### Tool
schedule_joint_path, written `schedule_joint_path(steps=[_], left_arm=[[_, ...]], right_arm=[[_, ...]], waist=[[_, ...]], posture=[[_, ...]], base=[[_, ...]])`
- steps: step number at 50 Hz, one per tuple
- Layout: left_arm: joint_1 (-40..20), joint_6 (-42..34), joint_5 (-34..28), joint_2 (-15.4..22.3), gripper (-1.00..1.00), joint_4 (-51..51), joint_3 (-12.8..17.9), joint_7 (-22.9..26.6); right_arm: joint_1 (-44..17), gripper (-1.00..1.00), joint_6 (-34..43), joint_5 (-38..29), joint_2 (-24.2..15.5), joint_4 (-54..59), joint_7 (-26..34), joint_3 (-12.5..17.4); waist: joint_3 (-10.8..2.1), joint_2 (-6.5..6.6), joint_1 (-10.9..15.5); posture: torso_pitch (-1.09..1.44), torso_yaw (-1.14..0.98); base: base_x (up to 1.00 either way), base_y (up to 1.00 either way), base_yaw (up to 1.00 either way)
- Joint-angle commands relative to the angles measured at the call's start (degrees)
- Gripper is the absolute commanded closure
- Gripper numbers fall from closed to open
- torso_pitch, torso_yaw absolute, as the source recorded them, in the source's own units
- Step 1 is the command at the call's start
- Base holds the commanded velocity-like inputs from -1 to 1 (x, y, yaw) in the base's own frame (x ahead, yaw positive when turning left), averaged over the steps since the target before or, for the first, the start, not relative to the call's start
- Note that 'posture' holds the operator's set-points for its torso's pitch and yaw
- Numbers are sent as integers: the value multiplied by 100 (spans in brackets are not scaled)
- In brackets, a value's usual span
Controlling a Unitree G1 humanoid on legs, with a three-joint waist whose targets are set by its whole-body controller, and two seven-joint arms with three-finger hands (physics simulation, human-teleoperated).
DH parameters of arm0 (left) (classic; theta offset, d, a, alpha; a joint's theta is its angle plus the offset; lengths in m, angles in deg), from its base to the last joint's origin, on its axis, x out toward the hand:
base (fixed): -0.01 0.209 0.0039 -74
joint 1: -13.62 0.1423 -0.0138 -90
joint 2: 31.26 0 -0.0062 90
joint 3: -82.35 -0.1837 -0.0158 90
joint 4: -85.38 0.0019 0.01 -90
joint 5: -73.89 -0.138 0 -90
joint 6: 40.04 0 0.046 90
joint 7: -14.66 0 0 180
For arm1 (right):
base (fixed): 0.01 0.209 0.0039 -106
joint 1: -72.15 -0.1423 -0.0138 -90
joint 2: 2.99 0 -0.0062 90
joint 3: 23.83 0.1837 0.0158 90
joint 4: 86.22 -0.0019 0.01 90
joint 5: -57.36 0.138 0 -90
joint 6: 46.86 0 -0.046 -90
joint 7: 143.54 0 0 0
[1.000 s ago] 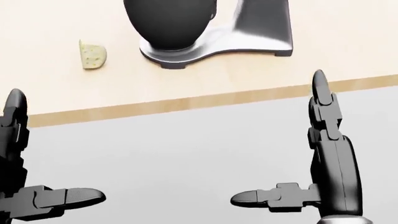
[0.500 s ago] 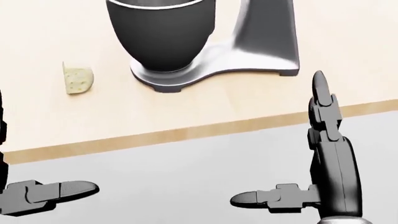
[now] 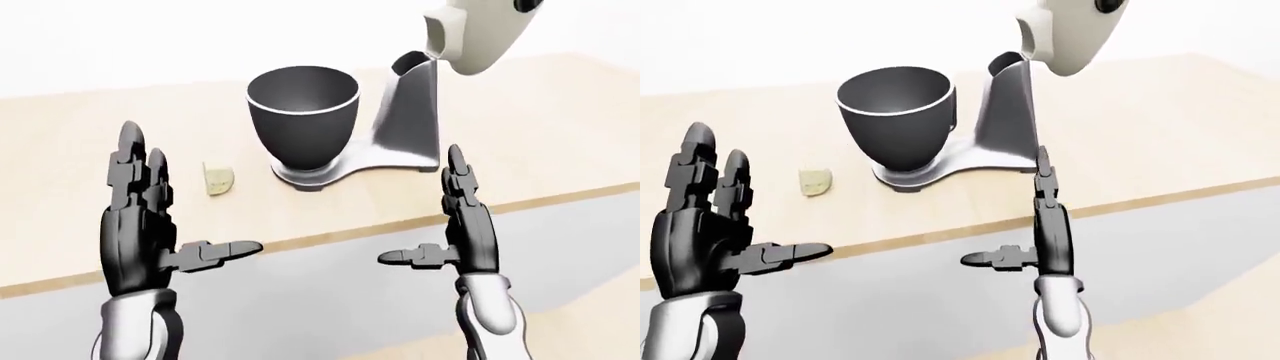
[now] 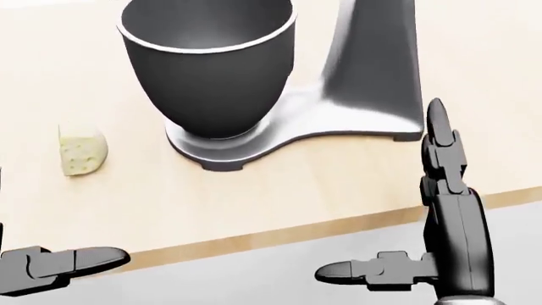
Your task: Place the cheese in the stand mixer bowl.
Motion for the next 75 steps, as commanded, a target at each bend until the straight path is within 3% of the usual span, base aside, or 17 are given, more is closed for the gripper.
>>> schedule_joint_path(steps=[1, 3, 4, 5, 6, 8, 9, 10, 13, 14, 15, 16, 18, 24, 54, 66, 75], left_arm=[[-69, 166, 20, 6, -100, -190, -25, 20], [-57, 174, 30, 1, -100, -193, -20, 28], [-58, 170, 36, 2, -100, -199, -15, 31], [-58, 173, 41, 1, -100, -199, -10, 32], [-58, 177, 47, 1, -100, -195, -6, 35], [-57, 174, 55, 3, -100, -204, 3, 36], [-57, 171, 57, 4, -100, -209, 6, 36], [-61, 161, 66, 6, -100, -219, 15, 37], [-64, 154, 79, 6, -100, -228, 26, 34], [-62, 151, 84, 6, -100, -235, 29, 34], [-58, 147, 91, 5, -100, -246, 32, 34], [-58, 145, 90, 6, -100, -250, 33, 33], [-57, 148, 96, 5, -100, -250, 38, 31], [-59, 131, 115, 8, -100, -278, 46, 29], [-880, -238, 223, 446, -100, 82, 276, -20], [-1621, 52, 225, 924, -100, 1371, 401, -36], [-1587, 464, -271, 945, -100, 2089, 236, 16]], right_arm=[[-70, -100, -174, -11, -23, -206, -42, 22], [-53, -100, -190, -6, -19, -206, -48, 21], [-49, -100, -191, -10, -18, -216, -50, 16], [-51, -100, -193, -10, -16, -213, -53, 16], [-51, -100, -195, -7, -15, -207, -55, 16], [-45, -100, -218, -9, -15, -197, -69, 19], [-41, -100, -239, -2, -17, -184, -76, 31], [-43, -100, -237, 0, -16, -179, -80, 34], [-43, -100, -243, 12, -12, -191, -91, 42], [-32, -100, -243, 14, -12, -206, -95, 45], [-17, -100, -244, 15, -10, -229, -105, 51], [-9, -100, -248, 18, -9, -236, -107, 53], [43, -100, -271, 28, -2, -268, -138, 79], [152, -100, -338, 66, 18, -398, -216, 126], [294, -100, -263, 100, 33, -927, -230, 341], [287, -100, -265, 94, 34, -1006, -223, 374], [315, -100, -255, 61, 45, -1090, -234, 377]], waist=[[-41, -3, -6], [-84, -247, 3], [-159, -460, -15], [-112, -215, -90], [-88, -292, -69], [-77, -259, -128], [10, -221, -122], [-99, -208, -120], [-57, -31, -171], [-94, 102, -176], [-110, 148, -213], [-60, 57, -189], [-161, 29, -191], [-223, -62, -152], [-232, -43, -89], [-236, -23, -87], [-254, -27, -95]], posture=[[0, 0], [0, 0], [0, 0], [0, 0], [0, 0], [0, 0], [0, 0], [0, 0], [0, 0], [0, 0], [0, 0], [0, 0], [0, 0], [0, 0], [0, 0], [0, 0], [0, 0]], base=[[20, 0, 0], [20, 0, 0], [19, 0, 0], [19, 0, 0], [20, 0, 0], [19, 0, 0], [0, 0, 0], [0, 0, 0], [0, 0, 0], [0, 0, 0], [0, 0, 0], [0, 0, 0], [0, 0, 0], [0, 0, 0], [0, 0, 0], [0, 0, 0], [0, 0, 0]])
